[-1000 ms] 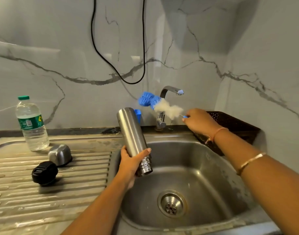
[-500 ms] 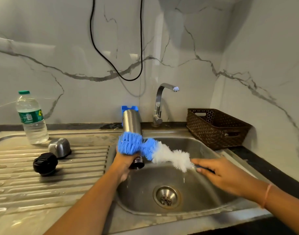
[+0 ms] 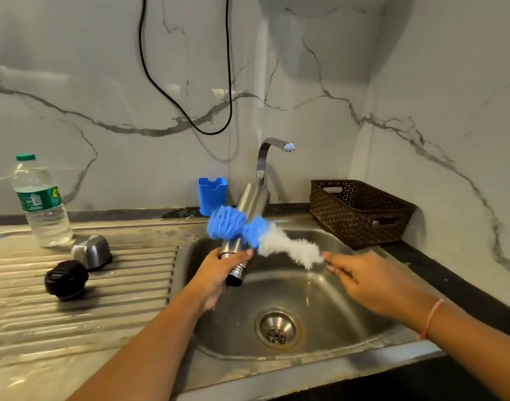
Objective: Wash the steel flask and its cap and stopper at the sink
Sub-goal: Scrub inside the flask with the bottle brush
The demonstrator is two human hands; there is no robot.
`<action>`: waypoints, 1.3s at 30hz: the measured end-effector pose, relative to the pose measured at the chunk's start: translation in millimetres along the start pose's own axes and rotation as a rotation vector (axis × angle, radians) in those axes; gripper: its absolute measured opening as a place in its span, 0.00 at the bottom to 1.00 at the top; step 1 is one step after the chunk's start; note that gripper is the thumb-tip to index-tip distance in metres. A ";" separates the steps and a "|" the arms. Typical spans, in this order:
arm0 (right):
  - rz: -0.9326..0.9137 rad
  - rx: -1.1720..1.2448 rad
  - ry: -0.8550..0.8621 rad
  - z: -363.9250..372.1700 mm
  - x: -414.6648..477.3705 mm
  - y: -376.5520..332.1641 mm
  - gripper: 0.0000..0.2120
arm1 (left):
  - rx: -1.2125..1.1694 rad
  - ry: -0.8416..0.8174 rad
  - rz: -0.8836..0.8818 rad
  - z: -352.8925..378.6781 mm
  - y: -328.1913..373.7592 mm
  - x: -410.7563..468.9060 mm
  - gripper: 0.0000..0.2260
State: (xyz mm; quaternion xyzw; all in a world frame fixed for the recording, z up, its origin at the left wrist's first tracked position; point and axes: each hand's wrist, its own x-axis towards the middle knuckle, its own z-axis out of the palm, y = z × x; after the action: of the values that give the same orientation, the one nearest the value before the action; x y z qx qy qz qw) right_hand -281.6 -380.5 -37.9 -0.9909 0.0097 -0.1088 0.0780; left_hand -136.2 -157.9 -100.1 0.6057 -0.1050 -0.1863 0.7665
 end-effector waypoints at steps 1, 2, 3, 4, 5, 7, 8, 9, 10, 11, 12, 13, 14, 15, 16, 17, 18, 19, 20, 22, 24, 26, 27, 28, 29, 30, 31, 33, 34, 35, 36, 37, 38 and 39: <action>-0.006 0.004 0.019 1.0 0.8 -1.6 0.18 | -0.034 -0.009 0.000 0.1 1.0 -0.2 0.38; 0.011 0.051 0.042 0.0 3.6 -1.5 0.18 | -0.072 -0.011 -0.005 0.2 2.6 -0.8 0.35; 0.043 0.122 0.064 -1.8 6.6 -0.5 0.17 | -0.110 -0.010 -0.012 -0.3 3.8 -1.4 0.33; 0.083 0.186 0.097 -2.2 11.4 2.7 0.16 | -0.142 -0.009 -0.021 -0.3 5.2 -2.3 0.31; 0.110 0.236 0.132 -3.2 14.6 3.6 0.16 | -0.159 -0.005 -0.027 -0.6 5.6 -2.1 0.29; 0.125 0.283 0.142 -4.5 14.7 1.6 0.14 | -0.196 0.021 -0.037 0.2 7.3 -3.0 0.26; 0.116 0.274 0.119 -3.9 11.4 -1.9 0.15 | -0.232 0.039 -0.040 0.4 8.4 -3.5 0.24; 0.101 0.259 0.086 -1.1 7.2 -4.9 0.16 | -0.270 0.052 -0.040 -0.4 8.8 -3.0 0.22; 0.089 0.251 0.055 2.6 1.9 -8.4 0.16 | -0.302 0.060 -0.038 -1.4 9.8 -3.2 0.20; 0.081 0.254 0.033 5.3 -2.6 -11.6 0.16 | -0.310 0.061 -0.038 -2.6 10.7 -3.1 0.20; 0.087 0.261 0.027 6.7 -5.0 -12.9 0.16 | -0.304 0.055 -0.043 -3.5 11.6 -3.9 0.21; 0.097 0.272 0.036 5.8 -5.0 -14.1 0.16 | -0.289 0.044 -0.049 -4.5 11.4 -3.6 0.23; 0.113 0.285 0.048 4.9 -3.2 -12.9 0.16 | -0.277 0.026 -0.057 -4.2 11.7 -4.8 0.25; 0.136 0.308 0.064 4.0 -0.4 -10.4 0.16 | -0.262 0.000 -0.063 -3.8 11.3 -5.7 0.28; 0.164 0.334 0.084 2.4 3.1 -8.4 0.16 | -0.247 -0.032 -0.070 -2.2 11.7 -7.8 0.29; 0.184 0.349 0.113 0.9 6.4 -6.6 0.15 | -0.229 -0.061 -0.075 -0.4 11.3 -8.3 0.29; 0.193 0.359 0.144 0.3 9.0 -4.2 0.15 | -0.215 -0.087 -0.081 1.9 11.6 -10.1 0.27; 0.194 0.371 0.169 -0.1 10.4 -2.7 0.14 | -0.206 -0.108 -0.086 3.9 11.3 -11.0 0.25; 0.191 0.385 0.179 -0.2 10.7 -1.4 0.13 | -0.209 -0.121 -0.093 6.2 11.9 -12.6 0.24; 0.172 0.388 0.134 0.3 6.6 -1.4 0.09 | -0.237 -0.117 -0.104 7.7 12.5 -12.1 0.22; 0.148 0.378 0.010 4.7 -2.3 -3.0 0.08 | -0.308 -0.101 -0.104 6.5 12.9 -11.5 0.23; 0.136 0.381 -0.110 9.3 -11.0 -5.7 0.09 | -0.398 -0.075 -0.085 1.8 12.9 -9.8 0.23; 0.135 0.399 -0.138 10.3 -13.4 -7.3 0.09 | -0.419 -0.068 -0.073 -0.7 12.8 -8.6 0.23; 0.136 0.417 -0.141 10.2 -13.4 -8.4 0.10 | -0.423 -0.072 -0.064 -2.5 13.0 -9.0 0.24; 0.137 0.427 -0.126 9.4 -11.3 -10.2 0.10 | -0.406 -0.087 -0.063 -2.8 13.1 -10.1 0.24; 0.140 0.437 -0.095 8.9 -7.5 -11.6 0.10 | -0.379 -0.113 -0.076 -1.4 13.2 -11.9 0.23; 0.148 0.460 -0.052 8.6 -2.6 -13.2 0.11 | -0.349 -0.152 -0.098 0.7 12.9 -13.9 0.23; 0.167 0.518 0.062 7.5 7.5 -15.8 0.10 | -0.312 -0.225 -0.149 7.2 12.1 -17.3 0.26; 0.169 0.539 0.120 6.9 10.9 -16.3 0.10 | -0.316 -0.243 -0.166 9.9 11.6 -17.9 0.28; 0.165 0.559 0.158 6.5 12.1 -16.4 0.11 | -0.330 -0.243 -0.170 11.2 10.9 -17.6 0.31; 0.154 0.572 0.165 6.8 11.0 -16.2 0.11 | -0.351 -0.236 -0.172 11.5 10.7 -17.9 0.32; 0.137 0.578 0.136 7.6 8.2 -16.6 0.10 | -0.367 -0.220 -0.168 9.9 10.8 -17.1 0.32; 0.117 0.572 0.072 9.4 3.9 -18.1 0.10 | -0.377 -0.194 -0.158 6.2 11.3 -16.0 0.29; 0.095 0.554 -0.009 12.1 -0.8 -20.1 0.10 | -0.384 -0.168 -0.141 2.4 11.7 -14.7 0.25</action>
State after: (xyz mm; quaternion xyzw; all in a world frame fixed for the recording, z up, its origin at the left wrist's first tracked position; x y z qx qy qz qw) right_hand -279.8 -358.9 -46.6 -0.9308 0.0256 -0.0992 0.3509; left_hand -148.7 -151.7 -87.3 0.4367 -0.0883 -0.3059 0.8414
